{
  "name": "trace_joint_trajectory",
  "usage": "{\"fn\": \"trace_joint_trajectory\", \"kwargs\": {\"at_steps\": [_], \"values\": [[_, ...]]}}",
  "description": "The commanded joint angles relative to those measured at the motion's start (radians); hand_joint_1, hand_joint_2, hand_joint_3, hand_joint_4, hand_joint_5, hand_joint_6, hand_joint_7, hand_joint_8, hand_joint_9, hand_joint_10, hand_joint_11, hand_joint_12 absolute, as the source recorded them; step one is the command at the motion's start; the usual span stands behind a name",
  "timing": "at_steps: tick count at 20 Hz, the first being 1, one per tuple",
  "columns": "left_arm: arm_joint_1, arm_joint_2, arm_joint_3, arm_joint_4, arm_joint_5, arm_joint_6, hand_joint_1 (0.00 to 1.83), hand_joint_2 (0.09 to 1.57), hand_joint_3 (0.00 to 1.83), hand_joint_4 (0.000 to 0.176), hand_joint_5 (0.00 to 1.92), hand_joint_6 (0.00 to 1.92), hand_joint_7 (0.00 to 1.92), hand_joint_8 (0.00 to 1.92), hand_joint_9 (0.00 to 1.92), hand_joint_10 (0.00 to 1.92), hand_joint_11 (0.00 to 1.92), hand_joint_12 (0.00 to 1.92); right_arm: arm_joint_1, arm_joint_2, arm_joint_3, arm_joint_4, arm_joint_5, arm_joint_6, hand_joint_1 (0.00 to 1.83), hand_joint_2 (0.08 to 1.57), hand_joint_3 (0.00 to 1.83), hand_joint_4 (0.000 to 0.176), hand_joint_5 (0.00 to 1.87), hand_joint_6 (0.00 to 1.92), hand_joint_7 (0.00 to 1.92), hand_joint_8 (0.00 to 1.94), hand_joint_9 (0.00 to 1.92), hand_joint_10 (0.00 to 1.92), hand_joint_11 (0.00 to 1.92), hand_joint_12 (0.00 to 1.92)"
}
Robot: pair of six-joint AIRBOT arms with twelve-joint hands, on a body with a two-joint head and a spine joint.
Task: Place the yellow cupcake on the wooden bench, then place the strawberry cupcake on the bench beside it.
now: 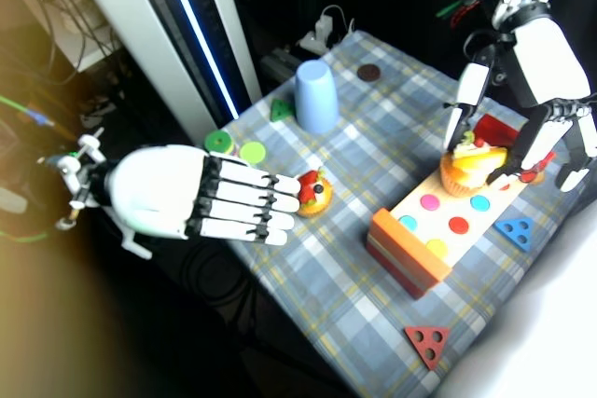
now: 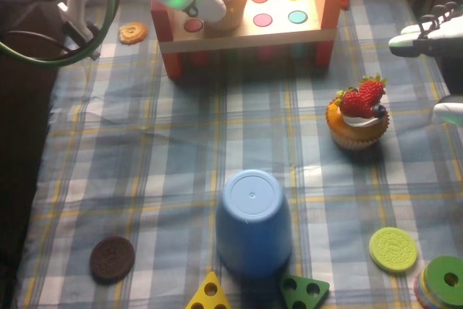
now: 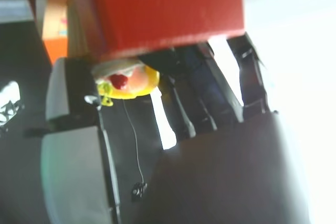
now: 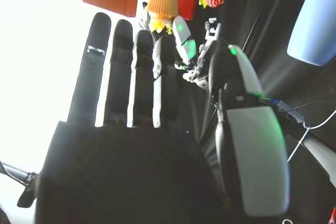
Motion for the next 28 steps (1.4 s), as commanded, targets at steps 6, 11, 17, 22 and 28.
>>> {"fn": "trace_joint_trajectory", "kwargs": {"at_steps": [6,11,17,22,28], "values": [[0.000,-0.002,0.005,-0.004,-0.071,-0.004,1.04,1.09,0.00,0.078,0.72,0.43,0.76,0.21,0.69,0.00,0.14,0.43,0.008,0.002,0.008,0.027,0.122,0.011,0.71,1.27,0.00,0.006,0.50,0.00,0.49,0.00,0.50,0.00,0.35,0.47],[0.003,0.012,-0.019,-0.003,-0.088,-0.004,1.00,1.06,0.00,0.123,0.44,0.00,0.49,0.00,0.50,0.00,0.05,0.44,0.008,0.002,0.009,0.027,0.125,0.014,0.76,1.27,0.00,0.002,0.49,0.00,0.48,0.00,0.50,0.00,0.35,0.44],[0.016,0.086,-0.139,0.077,-0.191,-0.048,0.83,0.86,0.00,0.176,0.00,0.00,0.02,0.00,0.12,0.00,0.00,0.09,0.008,0.002,0.009,0.027,0.125,0.020,0.75,1.24,0.00,0.007,0.47,0.00,0.49,0.00,0.50,0.00,0.36,0.44],[0.052,0.209,-0.289,0.310,-0.348,-0.340,0.70,0.80,0.00,0.176,0.00,0.00,0.00,0.00,0.00,0.00,0.00,0.00,0.022,-0.009,0.011,0.027,0.129,0.022,0.76,1.15,0.00,0.042,0.44,0.00,0.41,0.00,0.41,0.00,0.25,0.44],[0.214,0.458,-0.579,0.577,-0.662,-0.645,0.81,0.72,0.00,0.176,0.00,0.00,0.00,0.00,0.00,0.00,0.00,0.00,0.120,-0.086,0.085,-0.064,0.013,0.094,0.92,0.96,0.00,0.143,0.37,0.00,0.39,0.00,0.38,0.00,0.00,0.92]]}}
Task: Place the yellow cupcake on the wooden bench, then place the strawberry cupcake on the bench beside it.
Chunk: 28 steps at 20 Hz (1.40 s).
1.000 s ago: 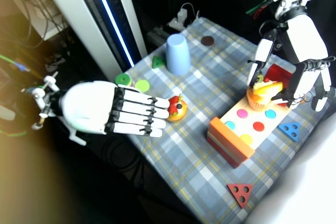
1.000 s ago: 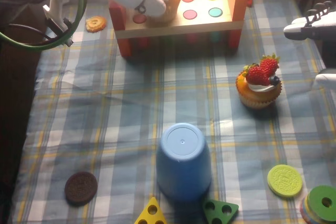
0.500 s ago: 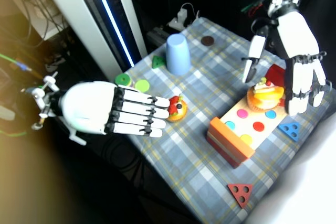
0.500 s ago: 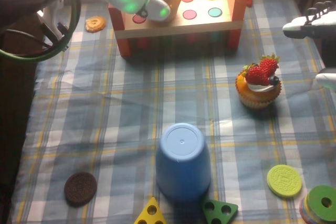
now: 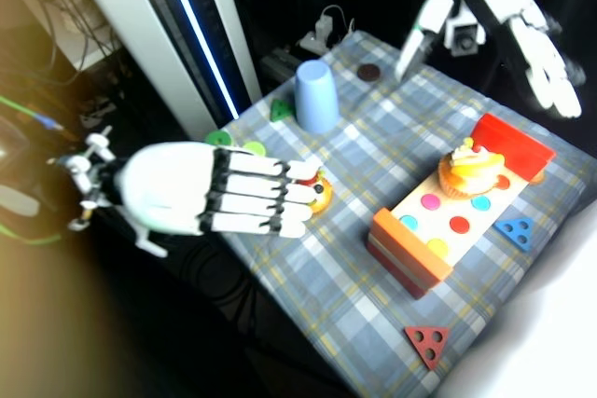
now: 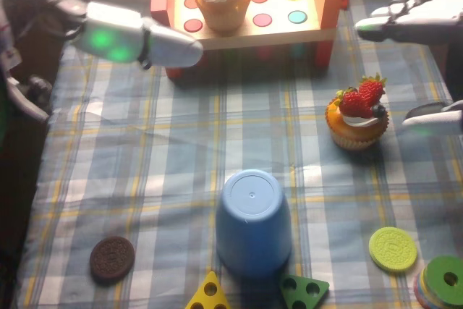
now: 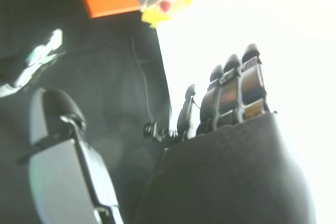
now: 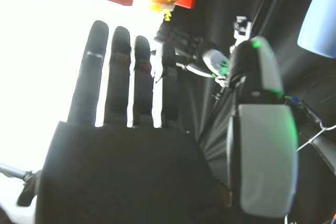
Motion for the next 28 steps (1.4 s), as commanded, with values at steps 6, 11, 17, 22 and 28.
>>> {"fn": "trace_joint_trajectory", "kwargs": {"at_steps": [6,11,17,22,28], "values": [[0.093,0.091,-0.115,0.056,-0.294,-0.022,0.75,0.74,0.01,0.176,0.00,0.00,0.00,0.00,0.00,0.00,0.00,0.00,0.102,-0.059,0.055,-0.088,-0.082,0.029,0.97,0.95,0.00,0.067,0.52,0.01,0.51,0.01,0.50,0.01,0.09,0.95],[0.118,0.106,-0.127,0.053,-0.314,-0.064,0.77,0.75,0.01,0.176,0.00,0.00,0.00,0.00,0.00,0.00,0.00,0.00,0.121,-0.099,0.081,-0.106,-0.124,0.032,1.12,0.92,0.00,0.000,0.70,0.00,0.97,0.04,0.99,0.14,0.45,1.35],[0.123,0.107,-0.127,0.045,-0.313,-0.066,0.82,0.76,0.00,0.176,0.00,0.00,0.00,0.00,0.00,0.00,0.00,0.00,0.138,-0.129,0.096,-0.133,-0.143,0.047,1.20,1.02,0.00,0.000,1.22,0.54,0.96,1.47,0.83,1.80,0.63,1.92],[0.149,0.107,-0.127,0.022,-0.320,-0.066,0.77,0.77,0.01,0.176,0.00,0.00,0.00,0.00,0.00,0.00,0.00,0.00,0.166,-0.120,0.098,-0.139,-0.090,0.066,1.12,1.08,0.00,0.000,1.06,0.85,0.74,1.43,0.57,1.64,0.39,1.87],[0.156,0.107,-0.125,0.015,-0.320,-0.066,0.75,0.76,0.00,0.176,0.00,0.00,0.00,0.00,0.00,0.00,0.00,0.00,0.248,-0.068,0.075,-0.141,0.069,0.077,1.20,1.13,0.00,0.029,0.99,0.93,0.92,1.13,0.71,0.66,0.07,1.29]]}}
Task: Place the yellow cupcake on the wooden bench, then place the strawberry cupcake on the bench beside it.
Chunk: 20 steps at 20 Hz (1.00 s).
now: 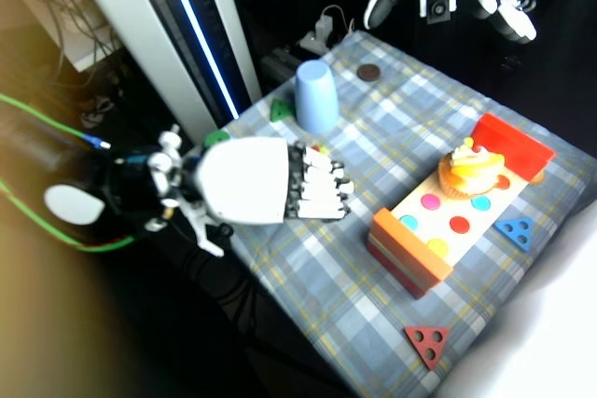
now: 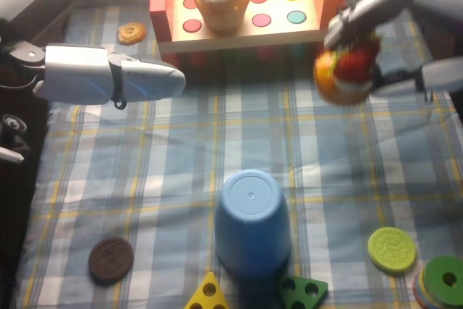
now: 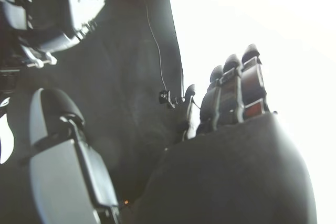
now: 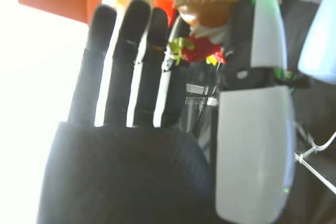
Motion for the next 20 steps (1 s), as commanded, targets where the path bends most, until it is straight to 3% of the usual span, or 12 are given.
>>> {"fn": "trace_joint_trajectory", "kwargs": {"at_steps": [1,3,6,7,8,9,10,12,15,16,18,20], "values": [[-0.005,0.004,0.000,0.003,-0.122,-0.007,0.74,0.76,0.00,0.176,0.00,0.00,0.00,0.00,0.00,0.00,0.00,0.00,0.036,0.004,-0.005,0.044,0.174,0.007,1.25,1.11,0.00,0.000,1.12,0.60,0.91,1.26,0.74,0.81,0.17,1.38],[0.001,0.004,0.000,-0.002,-0.123,-0.007,0.75,0.76,0.00,0.176,0.00,0.00,0.00,0.00,0.00,0.00,0.00,0.00,0.089,0.005,0.001,0.044,0.207,0.006,1.27,1.10,0.00,0.000,1.10,0.57,0.96,1.24,0.83,0.94,0.55,1.46],[0.004,0.003,0.002,-0.006,-0.123,-0.007,0.79,0.76,0.00,0.176,0.00,0.00,0.00,0.00,0.00,0.00,0.00,0.00,0.175,-0.011,0.026,0.044,0.201,-0.022,1.24,1.08,0.00,0.000,1.14,0.76,0.99,0.95,0.77,0.71,0.34,1.24],[0.004,0.001,0.003,-0.007,-0.123,-0.007,0.76,0.76,0.00,0.176,0.00,0.00,0.00,0.00,0.00,0.00,0.00,0.00,0.212,-0.032,0.046,0.044,0.174,-0.034,1.35,1.07,0.00,0.000,1.08,0.87,1.11,0.73,0.87,1.03,0.54,1.17],[0.004,0.000,0.004,-0.008,-0.123,-0.007,0.78,0.76,0.00,0.176,0.00,0.00,0.00,0.00,0.00,0.00,0.00,0.00,0.236,-0.047,0.059,0.044,0.150,-0.041,1.28,1.04,0.00,0.000,1.12,0.78,1.20,0.60,0.99,0.79,0.67,1.21],[0.004,-0.002,0.006,-0.008,-0.122,-0.007,0.81,0.76,0.00,0.176,0.00,0.00,0.00,0.00,0.00,0.00,0.00,0.00,0.265,-0.068,0.082,0.044,0.112,-0.049,1.26,1.03,0.00,0.023,1.12,0.78,1.23,0.55,1.05,0.58,0.68,1.20],[0.004,-0.005,0.007,-0.008,-0.119,-0.007,0.84,0.76,0.00,0.176,0.00,0.00,0.00,0.00,0.00,0.00,0.00,0.00,0.301,-0.104,0.121,0.044,0.046,-0.053,1.27,1.03,0.00,0.000,1.17,0.59,1.20,0.72,1.08,0.97,0.88,1.52],[0.000,-0.009,0.011,-0.007,-0.113,-0.007,0.84,0.75,0.00,0.176,0.00,0.00,0.00,0.00,0.00,0.00,0.00,0.00,0.334,-0.154,0.177,0.042,-0.038,-0.053,1.26,1.03,0.00,0.018,1.25,0.51,1.14,0.78,0.94,0.96,0.65,1.58],[-0.004,-0.013,0.015,-0.004,-0.105,-0.007,0.82,0.75,0.00,0.176,0.00,0.00,0.00,0.00,0.00,0.00,0.00,0.00,0.372,-0.207,0.228,-0.003,-0.152,-0.053,1.26,1.07,0.00,0.000,1.13,0.89,1.01,0.75,0.85,0.53,0.38,1.50],[-0.004,-0.014,0.015,-0.003,-0.104,-0.007,0.80,0.75,0.00,0.176,0.00,0.00,0.00,0.00,0.00,0.00,0.00,0.00,0.379,-0.231,0.249,-0.019,-0.196,-0.053,1.37,1.05,0.00,0.000,1.08,0.85,1.20,0.54,0.97,0.92,0.55,1.34],[-0.005,-0.017,0.016,-0.001,-0.103,-0.007,0.79,0.75,0.00,0.176,0.00,0.00,0.00,0.00,0.00,0.00,0.00,0.00,0.380,-0.262,0.277,-0.026,-0.245,-0.053,1.28,1.03,0.00,0.000,1.20,0.49,1.17,0.83,1.01,0.94,0.66,1.47],[-0.009,-0.018,0.017,0.003,-0.103,-0.007,0.78,0.76,0.00,0.176,0.00,0.00,0.00,0.00,0.00,0.00,0.00,0.00,0.380,-0.294,0.306,-0.036,-0.299,-0.053,1.26,1.06,0.00,0.000,1.23,0.62,1.01,0.90,0.84,0.89,0.46,1.53]]}}
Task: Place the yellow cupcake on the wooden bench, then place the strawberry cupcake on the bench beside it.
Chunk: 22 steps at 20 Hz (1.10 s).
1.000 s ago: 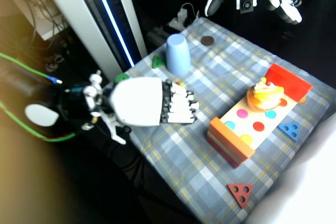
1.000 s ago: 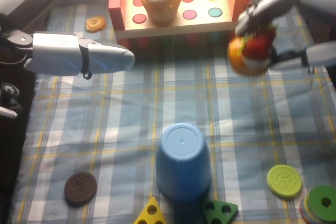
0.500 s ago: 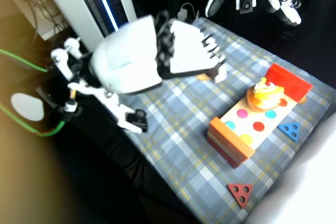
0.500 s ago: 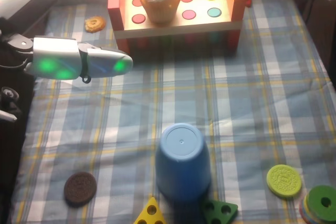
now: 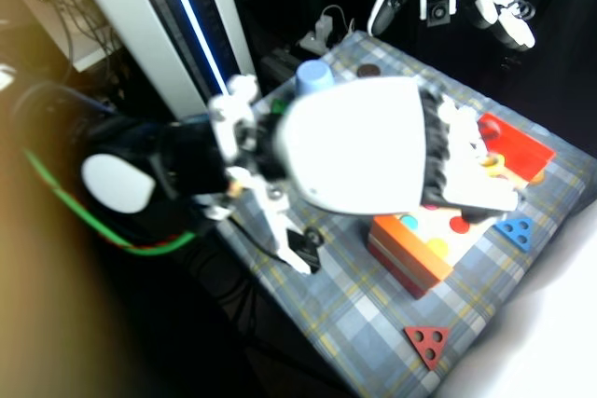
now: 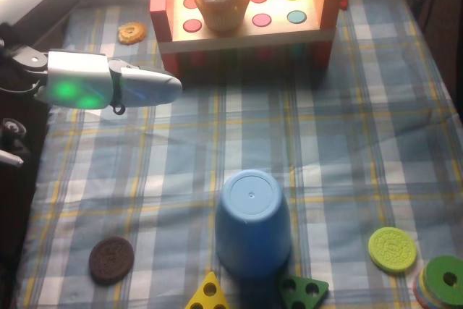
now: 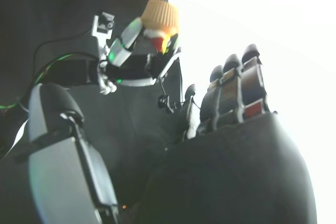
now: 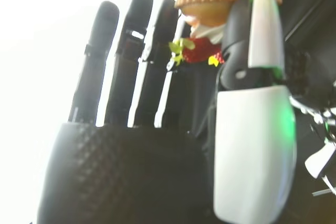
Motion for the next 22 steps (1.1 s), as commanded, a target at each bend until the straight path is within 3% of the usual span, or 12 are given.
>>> {"fn": "trace_joint_trajectory", "kwargs": {"at_steps": [1,3,4,8,12,13,14,15,16,17,18,22], "values": [[-0.014,-0.004,0.002,0.012,-0.116,-0.008,0.78,0.75,0.00,0.176,0.00,0.00,0.00,0.00,0.00,0.00,0.00,0.00,0.018,-0.008,0.012,0.026,0.076,0.003,1.26,1.03,0.00,0.008,1.19,0.66,1.17,0.67,0.97,0.85,0.57,1.48],[-0.016,-0.004,0.003,0.018,-0.113,-0.011,0.80,0.76,0.00,0.176,0.00,0.00,0.00,0.00,0.00,0.00,0.00,0.00,0.018,-0.032,0.032,0.012,0.037,0.003,1.27,1.02,0.00,0.000,1.13,0.72,1.32,0.46,1.14,0.66,0.64,1.38],[-0.018,-0.005,0.004,0.020,-0.112,-0.012,0.77,0.76,0.00,0.176,0.00,0.00,0.00,0.00,0.00,0.00,0.00,0.00,0.018,-0.041,0.039,0.004,0.019,0.003,1.27,1.01,0.00,0.000,1.14,0.65,1.30,0.54,1.14,0.61,0.59,1.39],[-0.021,-0.007,0.005,0.026,-0.111,-0.017,0.76,0.78,0.01,0.176,0.00,0.00,0.00,0.00,0.00,0.00,0.00,0.00,0.017,-0.060,0.050,-0.035,-0.030,0.003,1.28,1.02,0.00,0.000,1.26,0.36,1.18,0.83,1.02,1.21,0.76,1.71],[-0.021,-0.007,0.006,0.026,-0.110,-0.023,0.75,0.77,0.00,0.176,0.00,0.00,0.00,0.00,0.00,0.00,0.00,0.00,0.017,-0.061,0.049,-0.061,-0.045,0.003,1.25,1.06,0.00,0.000,1.05,0.77,1.14,0.83,0.95,0.69,0.61,1.42],[-0.021,-0.007,0.006,0.027,-0.110,-0.024,0.77,0.77,0.00,0.176,0.00,0.00,0.00,0.00,0.00,0.00,0.00,0.00,0.017,-0.063,0.049,-0.062,-0.045,0.003,1.23,1.09,0.00,0.000,0.98,0.89,1.09,0.90,0.85,0.56,0.41,1.38],[-0.021,-0.007,0.006,0.027,-0.110,-0.025,0.80,0.77,0.00,0.176,0.00,0.00,0.00,0.00,0.00,0.00,0.00,0.00,0.017,-0.063,0.049,-0.062,-0.047,0.003,1.14,0.98,0.00,0.000,0.84,0.37,0.90,0.46,0.70,0.41,0.16,1.34],[-0.021,-0.007,0.006,0.027,-0.110,-0.026,0.82,0.75,0.00,0.176,0.00,0.00,0.00,0.00,0.00,0.00,0.00,0.00,0.017,-0.063,0.049,-0.062,-0.048,0.003,1.05,0.95,0.00,0.000,0.76,0.12,0.80,0.21,0.64,0.34,0.06,1.39],[-0.021,-0.007,0.006,0.027,-0.110,-0.028,0.83,0.75,0.00,0.176,0.00,0.00,0.00,0.00,0.00,0.00,0.00,0.00,0.017,-0.063,0.048,-0.062,-0.048,0.003,0.99,0.94,0.00,0.015,0.71,0.03,0.75,0.10,0.58,0.34,0.01,1.44],[-0.021,-0.007,0.006,0.027,-0.110,-0.028,0.82,0.76,0.00,0.176,0.00,0.00,0.00,0.00,0.00,0.00,0.00,0.00,0.017,-0.062,0.046,-0.062,-0.048,0.003,0.92,0.94,0.00,0.066,0.57,0.01,0.60,0.02,0.47,0.30,0.00,1.39],[-0.021,-0.007,0.006,0.027,-0.110,-0.031,0.81,0.76,0.00,0.176,0.00,0.00,0.00,0.00,0.00,0.00,0.00,0.00,0.017,-0.062,0.040,-0.062,-0.048,0.003,0.90,0.94,0.00,0.084,0.45,0.00,0.48,0.00,0.44,0.21,0.00,1.35],[-0.020,-0.006,0.006,0.026,-0.109,-0.041,0.77,0.77,0.00,0.176,0.00,0.00,0.00,0.00,0.00,0.00,0.00,0.00,0.017,-0.057,0.011,-0.062,-0.046,0.003,0.91,0.96,0.00,0.097,0.32,0.00,0.36,0.00,0.38,0.04,0.00,1.07]]}}
